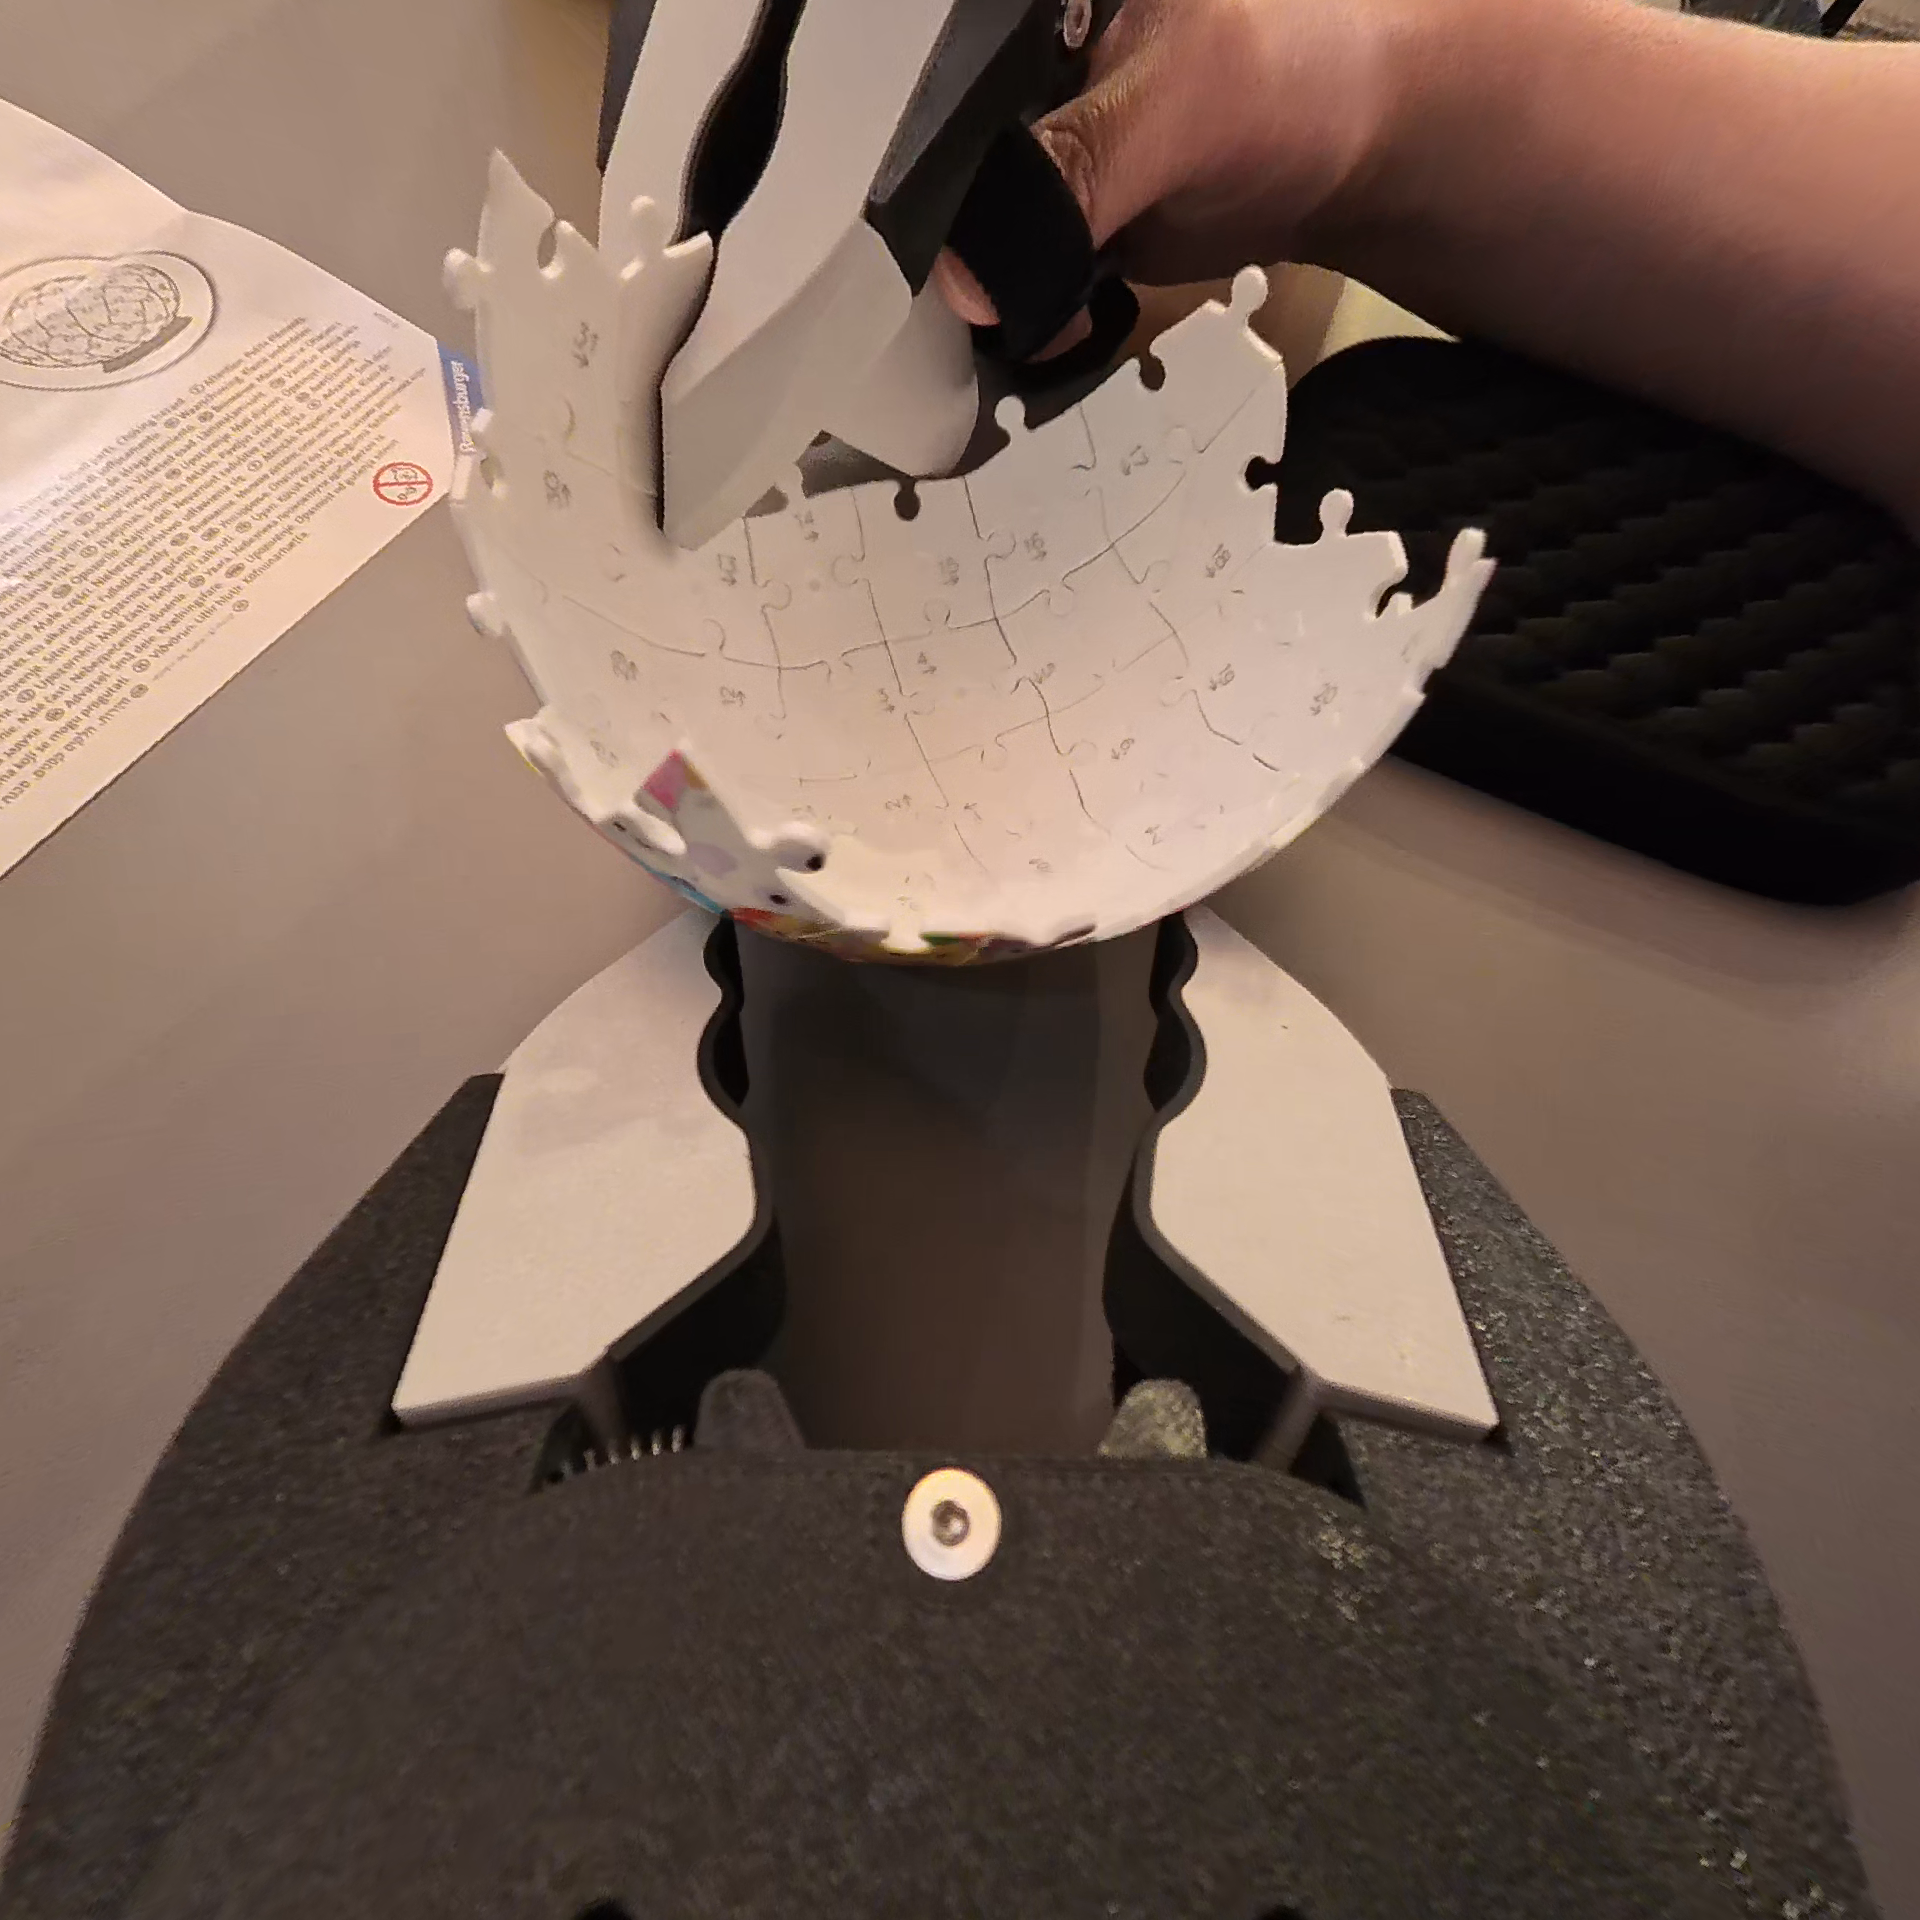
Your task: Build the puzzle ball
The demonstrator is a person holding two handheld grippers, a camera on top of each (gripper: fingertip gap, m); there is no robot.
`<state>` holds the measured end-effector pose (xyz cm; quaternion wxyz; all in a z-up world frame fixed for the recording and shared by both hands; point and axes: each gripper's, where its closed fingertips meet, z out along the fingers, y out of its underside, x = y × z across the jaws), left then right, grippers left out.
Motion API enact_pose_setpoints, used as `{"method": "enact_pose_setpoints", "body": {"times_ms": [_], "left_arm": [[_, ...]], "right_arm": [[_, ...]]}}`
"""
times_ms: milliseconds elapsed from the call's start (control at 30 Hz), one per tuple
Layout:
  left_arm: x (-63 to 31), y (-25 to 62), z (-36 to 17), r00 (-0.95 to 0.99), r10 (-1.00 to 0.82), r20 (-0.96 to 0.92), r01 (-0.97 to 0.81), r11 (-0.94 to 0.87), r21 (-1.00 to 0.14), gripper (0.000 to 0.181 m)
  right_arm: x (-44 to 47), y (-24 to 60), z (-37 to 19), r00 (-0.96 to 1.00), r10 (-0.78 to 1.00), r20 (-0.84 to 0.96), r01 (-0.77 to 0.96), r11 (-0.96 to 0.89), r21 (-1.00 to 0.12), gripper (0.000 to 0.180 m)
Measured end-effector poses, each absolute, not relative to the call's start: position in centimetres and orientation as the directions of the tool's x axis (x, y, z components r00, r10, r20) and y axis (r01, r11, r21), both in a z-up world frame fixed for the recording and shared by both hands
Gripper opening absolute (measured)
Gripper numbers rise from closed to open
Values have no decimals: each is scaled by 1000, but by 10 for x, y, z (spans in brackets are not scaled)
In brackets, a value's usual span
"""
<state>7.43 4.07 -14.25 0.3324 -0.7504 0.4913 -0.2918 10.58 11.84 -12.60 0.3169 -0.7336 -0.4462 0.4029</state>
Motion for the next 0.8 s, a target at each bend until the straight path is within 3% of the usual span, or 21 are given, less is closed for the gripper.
{"method": "enact_pose_setpoints", "body": {"times_ms": [433,800], "left_arm": [[74,41,-145,351,-931,102,-555,-295,-778,75],[74,41,-146,351,-931,101,-561,-295,-774,74]], "right_arm": [[109,121,-119,317,928,-194,429,-323,-843,5],[112,121,-113,347,909,-230,386,-362,-848,14]]}}
